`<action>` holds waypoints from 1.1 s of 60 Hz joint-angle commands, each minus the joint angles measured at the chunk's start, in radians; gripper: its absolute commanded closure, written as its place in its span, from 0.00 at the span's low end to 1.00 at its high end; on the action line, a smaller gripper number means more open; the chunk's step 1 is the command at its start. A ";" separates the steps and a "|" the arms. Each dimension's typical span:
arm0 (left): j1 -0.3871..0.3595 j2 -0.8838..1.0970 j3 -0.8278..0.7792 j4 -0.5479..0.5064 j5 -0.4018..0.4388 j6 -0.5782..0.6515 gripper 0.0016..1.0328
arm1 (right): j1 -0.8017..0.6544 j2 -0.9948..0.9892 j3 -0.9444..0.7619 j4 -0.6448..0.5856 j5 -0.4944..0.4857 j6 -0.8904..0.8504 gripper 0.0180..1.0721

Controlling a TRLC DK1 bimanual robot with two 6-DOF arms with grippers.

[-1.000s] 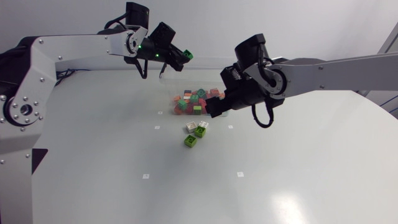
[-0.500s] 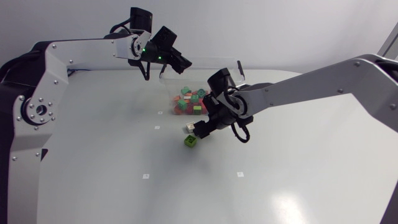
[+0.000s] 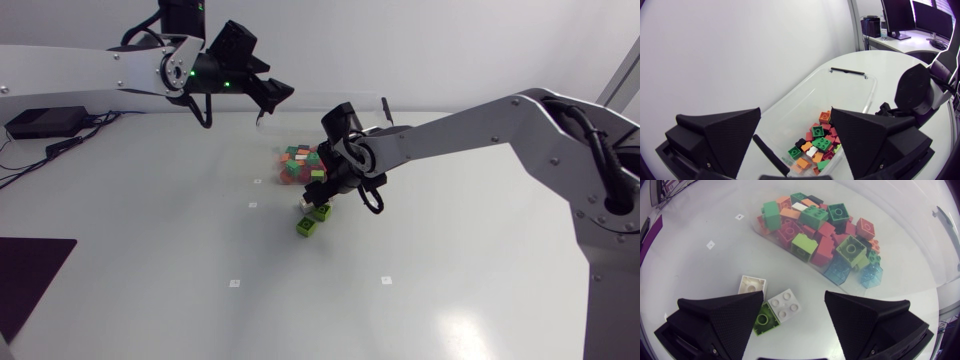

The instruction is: Place the duplo bricks in the container

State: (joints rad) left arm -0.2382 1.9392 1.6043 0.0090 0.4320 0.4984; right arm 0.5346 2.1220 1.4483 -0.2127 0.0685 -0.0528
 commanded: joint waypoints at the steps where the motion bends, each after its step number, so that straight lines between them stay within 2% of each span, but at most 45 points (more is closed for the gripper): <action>1: 0.022 -0.062 -0.081 0.025 -0.003 0.014 0.05 | -0.010 0.039 0.035 -0.028 0.011 0.014 0.16; 11: 0.045 -0.144 -0.191 0.080 0.007 0.020 0.05 | -0.015 0.061 0.078 -0.079 0.011 0.045 0.16; 25: 0.037 -0.295 -0.362 0.158 0.007 0.037 0.05 | -0.007 0.099 0.118 -0.116 0.013 0.071 0.16; 43: 0.040 -0.427 -0.498 0.166 0.011 0.077 0.05 | -0.008 0.118 0.172 -0.234 0.016 0.084 0.16; 66: 0.045 -0.490 -0.609 0.151 0.051 0.163 0.05 | -0.022 0.007 0.047 -0.254 0.004 0.093 0.18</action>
State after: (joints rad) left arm -0.1989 1.4727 1.0302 0.1623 0.4675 0.6285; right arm 0.5213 2.1666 1.5192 -0.4553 0.0757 0.0189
